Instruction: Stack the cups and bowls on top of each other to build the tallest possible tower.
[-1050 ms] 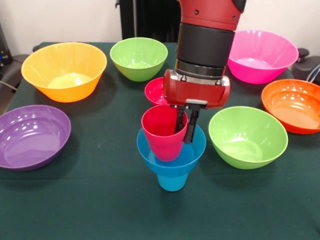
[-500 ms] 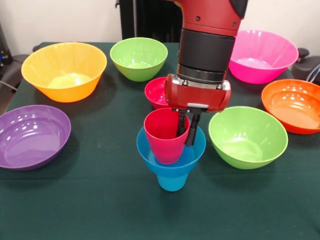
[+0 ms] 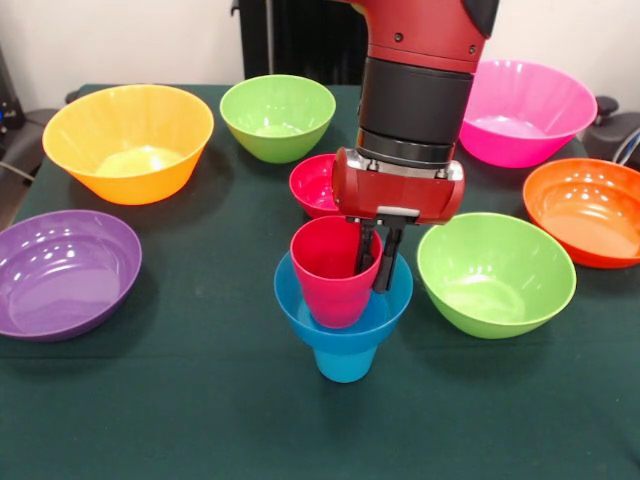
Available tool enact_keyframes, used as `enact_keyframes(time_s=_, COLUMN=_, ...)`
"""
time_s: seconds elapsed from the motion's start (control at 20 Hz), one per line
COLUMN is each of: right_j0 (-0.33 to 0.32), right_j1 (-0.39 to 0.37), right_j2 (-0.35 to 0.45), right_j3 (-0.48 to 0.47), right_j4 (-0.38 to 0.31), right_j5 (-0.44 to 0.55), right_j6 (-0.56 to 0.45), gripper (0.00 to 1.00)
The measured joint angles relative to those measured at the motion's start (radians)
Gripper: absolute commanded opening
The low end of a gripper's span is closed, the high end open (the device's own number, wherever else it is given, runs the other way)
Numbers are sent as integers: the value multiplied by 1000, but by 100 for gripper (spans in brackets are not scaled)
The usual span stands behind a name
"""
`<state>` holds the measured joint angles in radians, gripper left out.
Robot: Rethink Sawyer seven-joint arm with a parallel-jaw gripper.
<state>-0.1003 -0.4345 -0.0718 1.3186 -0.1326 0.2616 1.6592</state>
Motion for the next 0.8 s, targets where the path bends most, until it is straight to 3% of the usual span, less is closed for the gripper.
enact_keyframes(time_s=0.8, right_j0=2, right_j1=6, right_j2=-14, right_j3=0, right_j4=20, right_j5=-38, right_j6=0, gripper=0)
